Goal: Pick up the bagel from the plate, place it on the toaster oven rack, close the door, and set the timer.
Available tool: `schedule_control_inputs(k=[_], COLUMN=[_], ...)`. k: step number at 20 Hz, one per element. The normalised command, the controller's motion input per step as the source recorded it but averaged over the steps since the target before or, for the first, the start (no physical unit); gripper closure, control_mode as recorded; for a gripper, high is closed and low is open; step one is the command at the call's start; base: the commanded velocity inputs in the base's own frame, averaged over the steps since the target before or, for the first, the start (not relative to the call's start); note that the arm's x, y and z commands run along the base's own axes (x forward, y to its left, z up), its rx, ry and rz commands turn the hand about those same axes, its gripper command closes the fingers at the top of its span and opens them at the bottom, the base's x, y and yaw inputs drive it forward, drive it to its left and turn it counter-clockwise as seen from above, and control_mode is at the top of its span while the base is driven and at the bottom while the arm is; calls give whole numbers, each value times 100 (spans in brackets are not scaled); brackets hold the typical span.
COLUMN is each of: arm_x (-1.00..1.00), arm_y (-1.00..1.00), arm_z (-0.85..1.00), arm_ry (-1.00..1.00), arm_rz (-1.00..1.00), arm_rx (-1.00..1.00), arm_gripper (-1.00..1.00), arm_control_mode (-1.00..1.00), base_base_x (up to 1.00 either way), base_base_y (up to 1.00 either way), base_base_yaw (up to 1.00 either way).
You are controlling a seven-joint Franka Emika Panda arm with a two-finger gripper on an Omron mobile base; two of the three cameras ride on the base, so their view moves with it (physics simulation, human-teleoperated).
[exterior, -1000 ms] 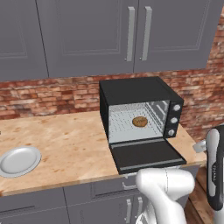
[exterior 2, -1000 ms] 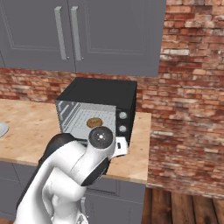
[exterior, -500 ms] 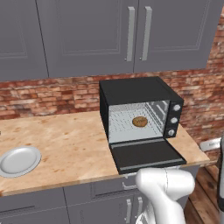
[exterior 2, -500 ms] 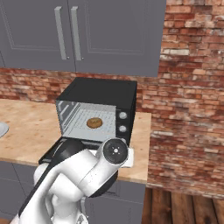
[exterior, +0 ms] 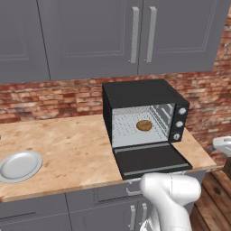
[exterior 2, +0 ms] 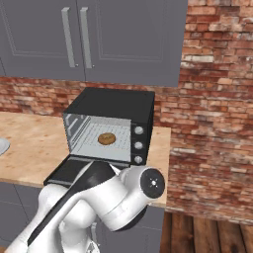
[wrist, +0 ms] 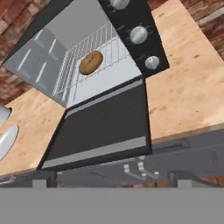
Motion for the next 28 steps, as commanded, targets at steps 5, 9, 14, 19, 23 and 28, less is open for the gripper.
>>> schedule_control_inputs(k=[5,9,14,19,23,28], arm_x=[-37,-21,-1,6,13,17], arm_y=[-8,0,3,18,10,2], arm_z=[-4,-21,-41,-32,-2,-1], arm_ry=[19,14,5,0,2,11], arm_rz=[-25,-26,-23,-20,-12,-1], arm_rx=[35,29,26,22,18,14], arm_gripper=[-100,-100,-100,-100,-100,-100], arm_control_mode=[-100,-100,-100,-100,-100,-100], base_base_x=[0,0,0,0,0,0], base_base_y=[0,0,0,0,0,0], base_base_yaw=[0,0,0,0,0,0])
